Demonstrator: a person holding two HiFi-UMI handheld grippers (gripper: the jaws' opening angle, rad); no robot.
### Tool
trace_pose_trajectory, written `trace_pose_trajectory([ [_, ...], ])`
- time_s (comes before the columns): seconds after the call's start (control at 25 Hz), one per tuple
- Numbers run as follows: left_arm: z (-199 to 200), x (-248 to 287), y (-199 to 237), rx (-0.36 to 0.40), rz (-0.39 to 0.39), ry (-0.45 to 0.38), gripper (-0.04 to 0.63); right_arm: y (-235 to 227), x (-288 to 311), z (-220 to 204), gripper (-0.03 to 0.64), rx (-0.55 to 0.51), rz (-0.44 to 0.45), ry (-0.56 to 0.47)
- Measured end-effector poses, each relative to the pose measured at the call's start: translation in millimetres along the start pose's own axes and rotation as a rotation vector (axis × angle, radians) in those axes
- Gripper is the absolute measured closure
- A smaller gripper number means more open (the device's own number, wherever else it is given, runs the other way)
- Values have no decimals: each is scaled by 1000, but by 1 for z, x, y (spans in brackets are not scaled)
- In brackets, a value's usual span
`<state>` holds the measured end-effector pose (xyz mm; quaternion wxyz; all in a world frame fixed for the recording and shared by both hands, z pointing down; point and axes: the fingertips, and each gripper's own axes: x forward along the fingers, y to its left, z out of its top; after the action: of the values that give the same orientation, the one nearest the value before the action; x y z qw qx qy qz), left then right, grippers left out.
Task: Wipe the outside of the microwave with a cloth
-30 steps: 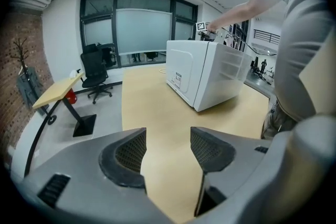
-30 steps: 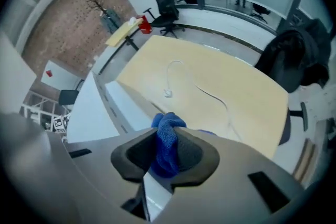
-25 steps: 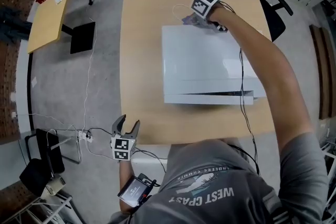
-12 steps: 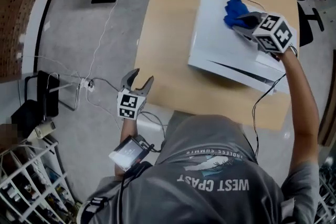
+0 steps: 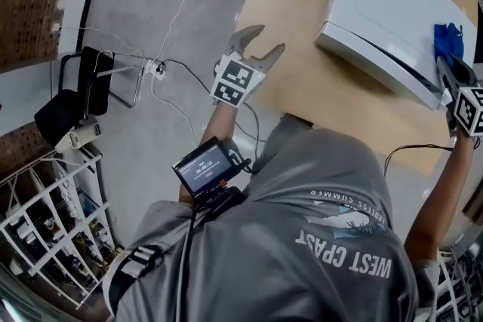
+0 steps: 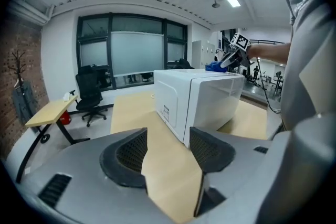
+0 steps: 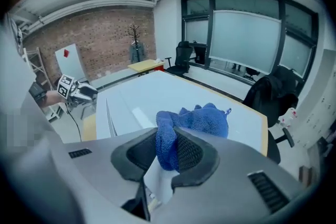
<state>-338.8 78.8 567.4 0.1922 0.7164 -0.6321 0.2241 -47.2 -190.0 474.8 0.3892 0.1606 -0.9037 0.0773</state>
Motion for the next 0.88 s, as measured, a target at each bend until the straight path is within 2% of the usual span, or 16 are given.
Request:
trace_pose_trajectory([
  [0.08, 4, 3, -5, 12, -13, -10, 328, 2, -16, -5, 532, 18, -37, -20],
  [0.16, 7, 4, -10, 31, -27, -18, 328, 11, -42, -4, 532, 98, -33, -113],
  [0.24, 11, 5, -15, 52, -50, -32, 328, 17, -80, -10, 532, 241, -38, -240],
  [0.36, 18, -3, -19, 68, -64, -54, 328, 10, -132, -42, 528, 508, -75, -426],
  [0.48, 22, -16, -27, 63, -27, -46, 328, -14, -155, -92, 527, 728, -110, -523],
  [0.56, 24, -17, -43, 49, 6, -29, 328, -37, -159, -135, 528, 789, -151, -498],
  [0.68, 31, 1, -78, 27, 25, -25, 328, -60, -134, -201, 528, 771, -156, -415],
  [0.8, 42, 18, -114, 32, 10, -31, 329, -62, -96, -267, 527, 833, -123, -352],
  [0.88, 47, 20, -144, 41, 4, -30, 330, -53, -76, -286, 515, 815, -61, -309],
])
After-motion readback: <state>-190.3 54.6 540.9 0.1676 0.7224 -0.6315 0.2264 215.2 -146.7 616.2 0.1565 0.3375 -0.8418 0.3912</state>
